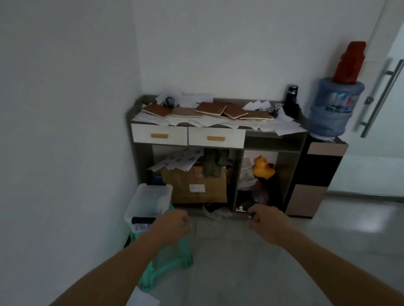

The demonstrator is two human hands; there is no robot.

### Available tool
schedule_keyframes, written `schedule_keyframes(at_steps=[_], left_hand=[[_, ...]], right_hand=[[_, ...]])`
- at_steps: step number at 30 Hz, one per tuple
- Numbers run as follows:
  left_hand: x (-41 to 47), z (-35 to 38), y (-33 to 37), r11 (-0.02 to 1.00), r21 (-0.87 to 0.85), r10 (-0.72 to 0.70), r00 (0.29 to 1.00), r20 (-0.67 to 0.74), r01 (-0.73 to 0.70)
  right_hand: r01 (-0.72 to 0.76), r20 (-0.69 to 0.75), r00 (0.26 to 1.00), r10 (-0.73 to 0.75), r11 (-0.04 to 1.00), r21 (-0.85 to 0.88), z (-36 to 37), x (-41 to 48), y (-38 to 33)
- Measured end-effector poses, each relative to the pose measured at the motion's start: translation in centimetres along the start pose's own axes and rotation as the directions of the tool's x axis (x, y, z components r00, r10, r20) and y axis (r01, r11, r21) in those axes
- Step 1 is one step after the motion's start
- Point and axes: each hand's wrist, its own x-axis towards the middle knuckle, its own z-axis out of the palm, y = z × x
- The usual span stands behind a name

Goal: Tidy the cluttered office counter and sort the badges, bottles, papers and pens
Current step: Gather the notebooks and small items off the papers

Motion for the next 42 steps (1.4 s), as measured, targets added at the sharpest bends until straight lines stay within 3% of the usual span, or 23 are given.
schedule_keyframes(at_steps=[11, 16, 24, 35, 42], left_hand=[[31.5, -6.5, 0.1, 0.998, 0.012, 0.056, 0.998, 0.013, -0.056], [40.7, -7.2, 0.4, 0.989, 0.080, 0.118, 0.992, 0.054, -0.122], [57.3, -8.2, 1.7, 0.999, 0.035, 0.026, 0.999, 0.025, -0.027], [72.2, -10.2, -0.9, 0.992, -0.075, -0.106, 0.994, -0.032, 0.103], [82.5, -11.9, -6.0, 0.996, 0.076, -0.048, 0.996, -0.081, 0.055]], right_hand=[[-0.027, -0.044, 0.999, 0.030, 0.998, 0.065, -5.5, 28.4, 3.6], [-0.022, -0.022, 0.999, 0.025, 0.992, 0.128, -6.5, 37.2, 5.5], [-0.021, 0.026, 1.000, 0.017, 0.984, 0.174, -7.0, 56.1, 9.9], [-0.011, 0.158, 0.987, -0.024, 0.976, 0.216, -7.2, 73.8, 10.7], [-0.190, 0.221, 0.968, 0.116, 0.915, 0.355, -1.9, 80.8, 9.6]])
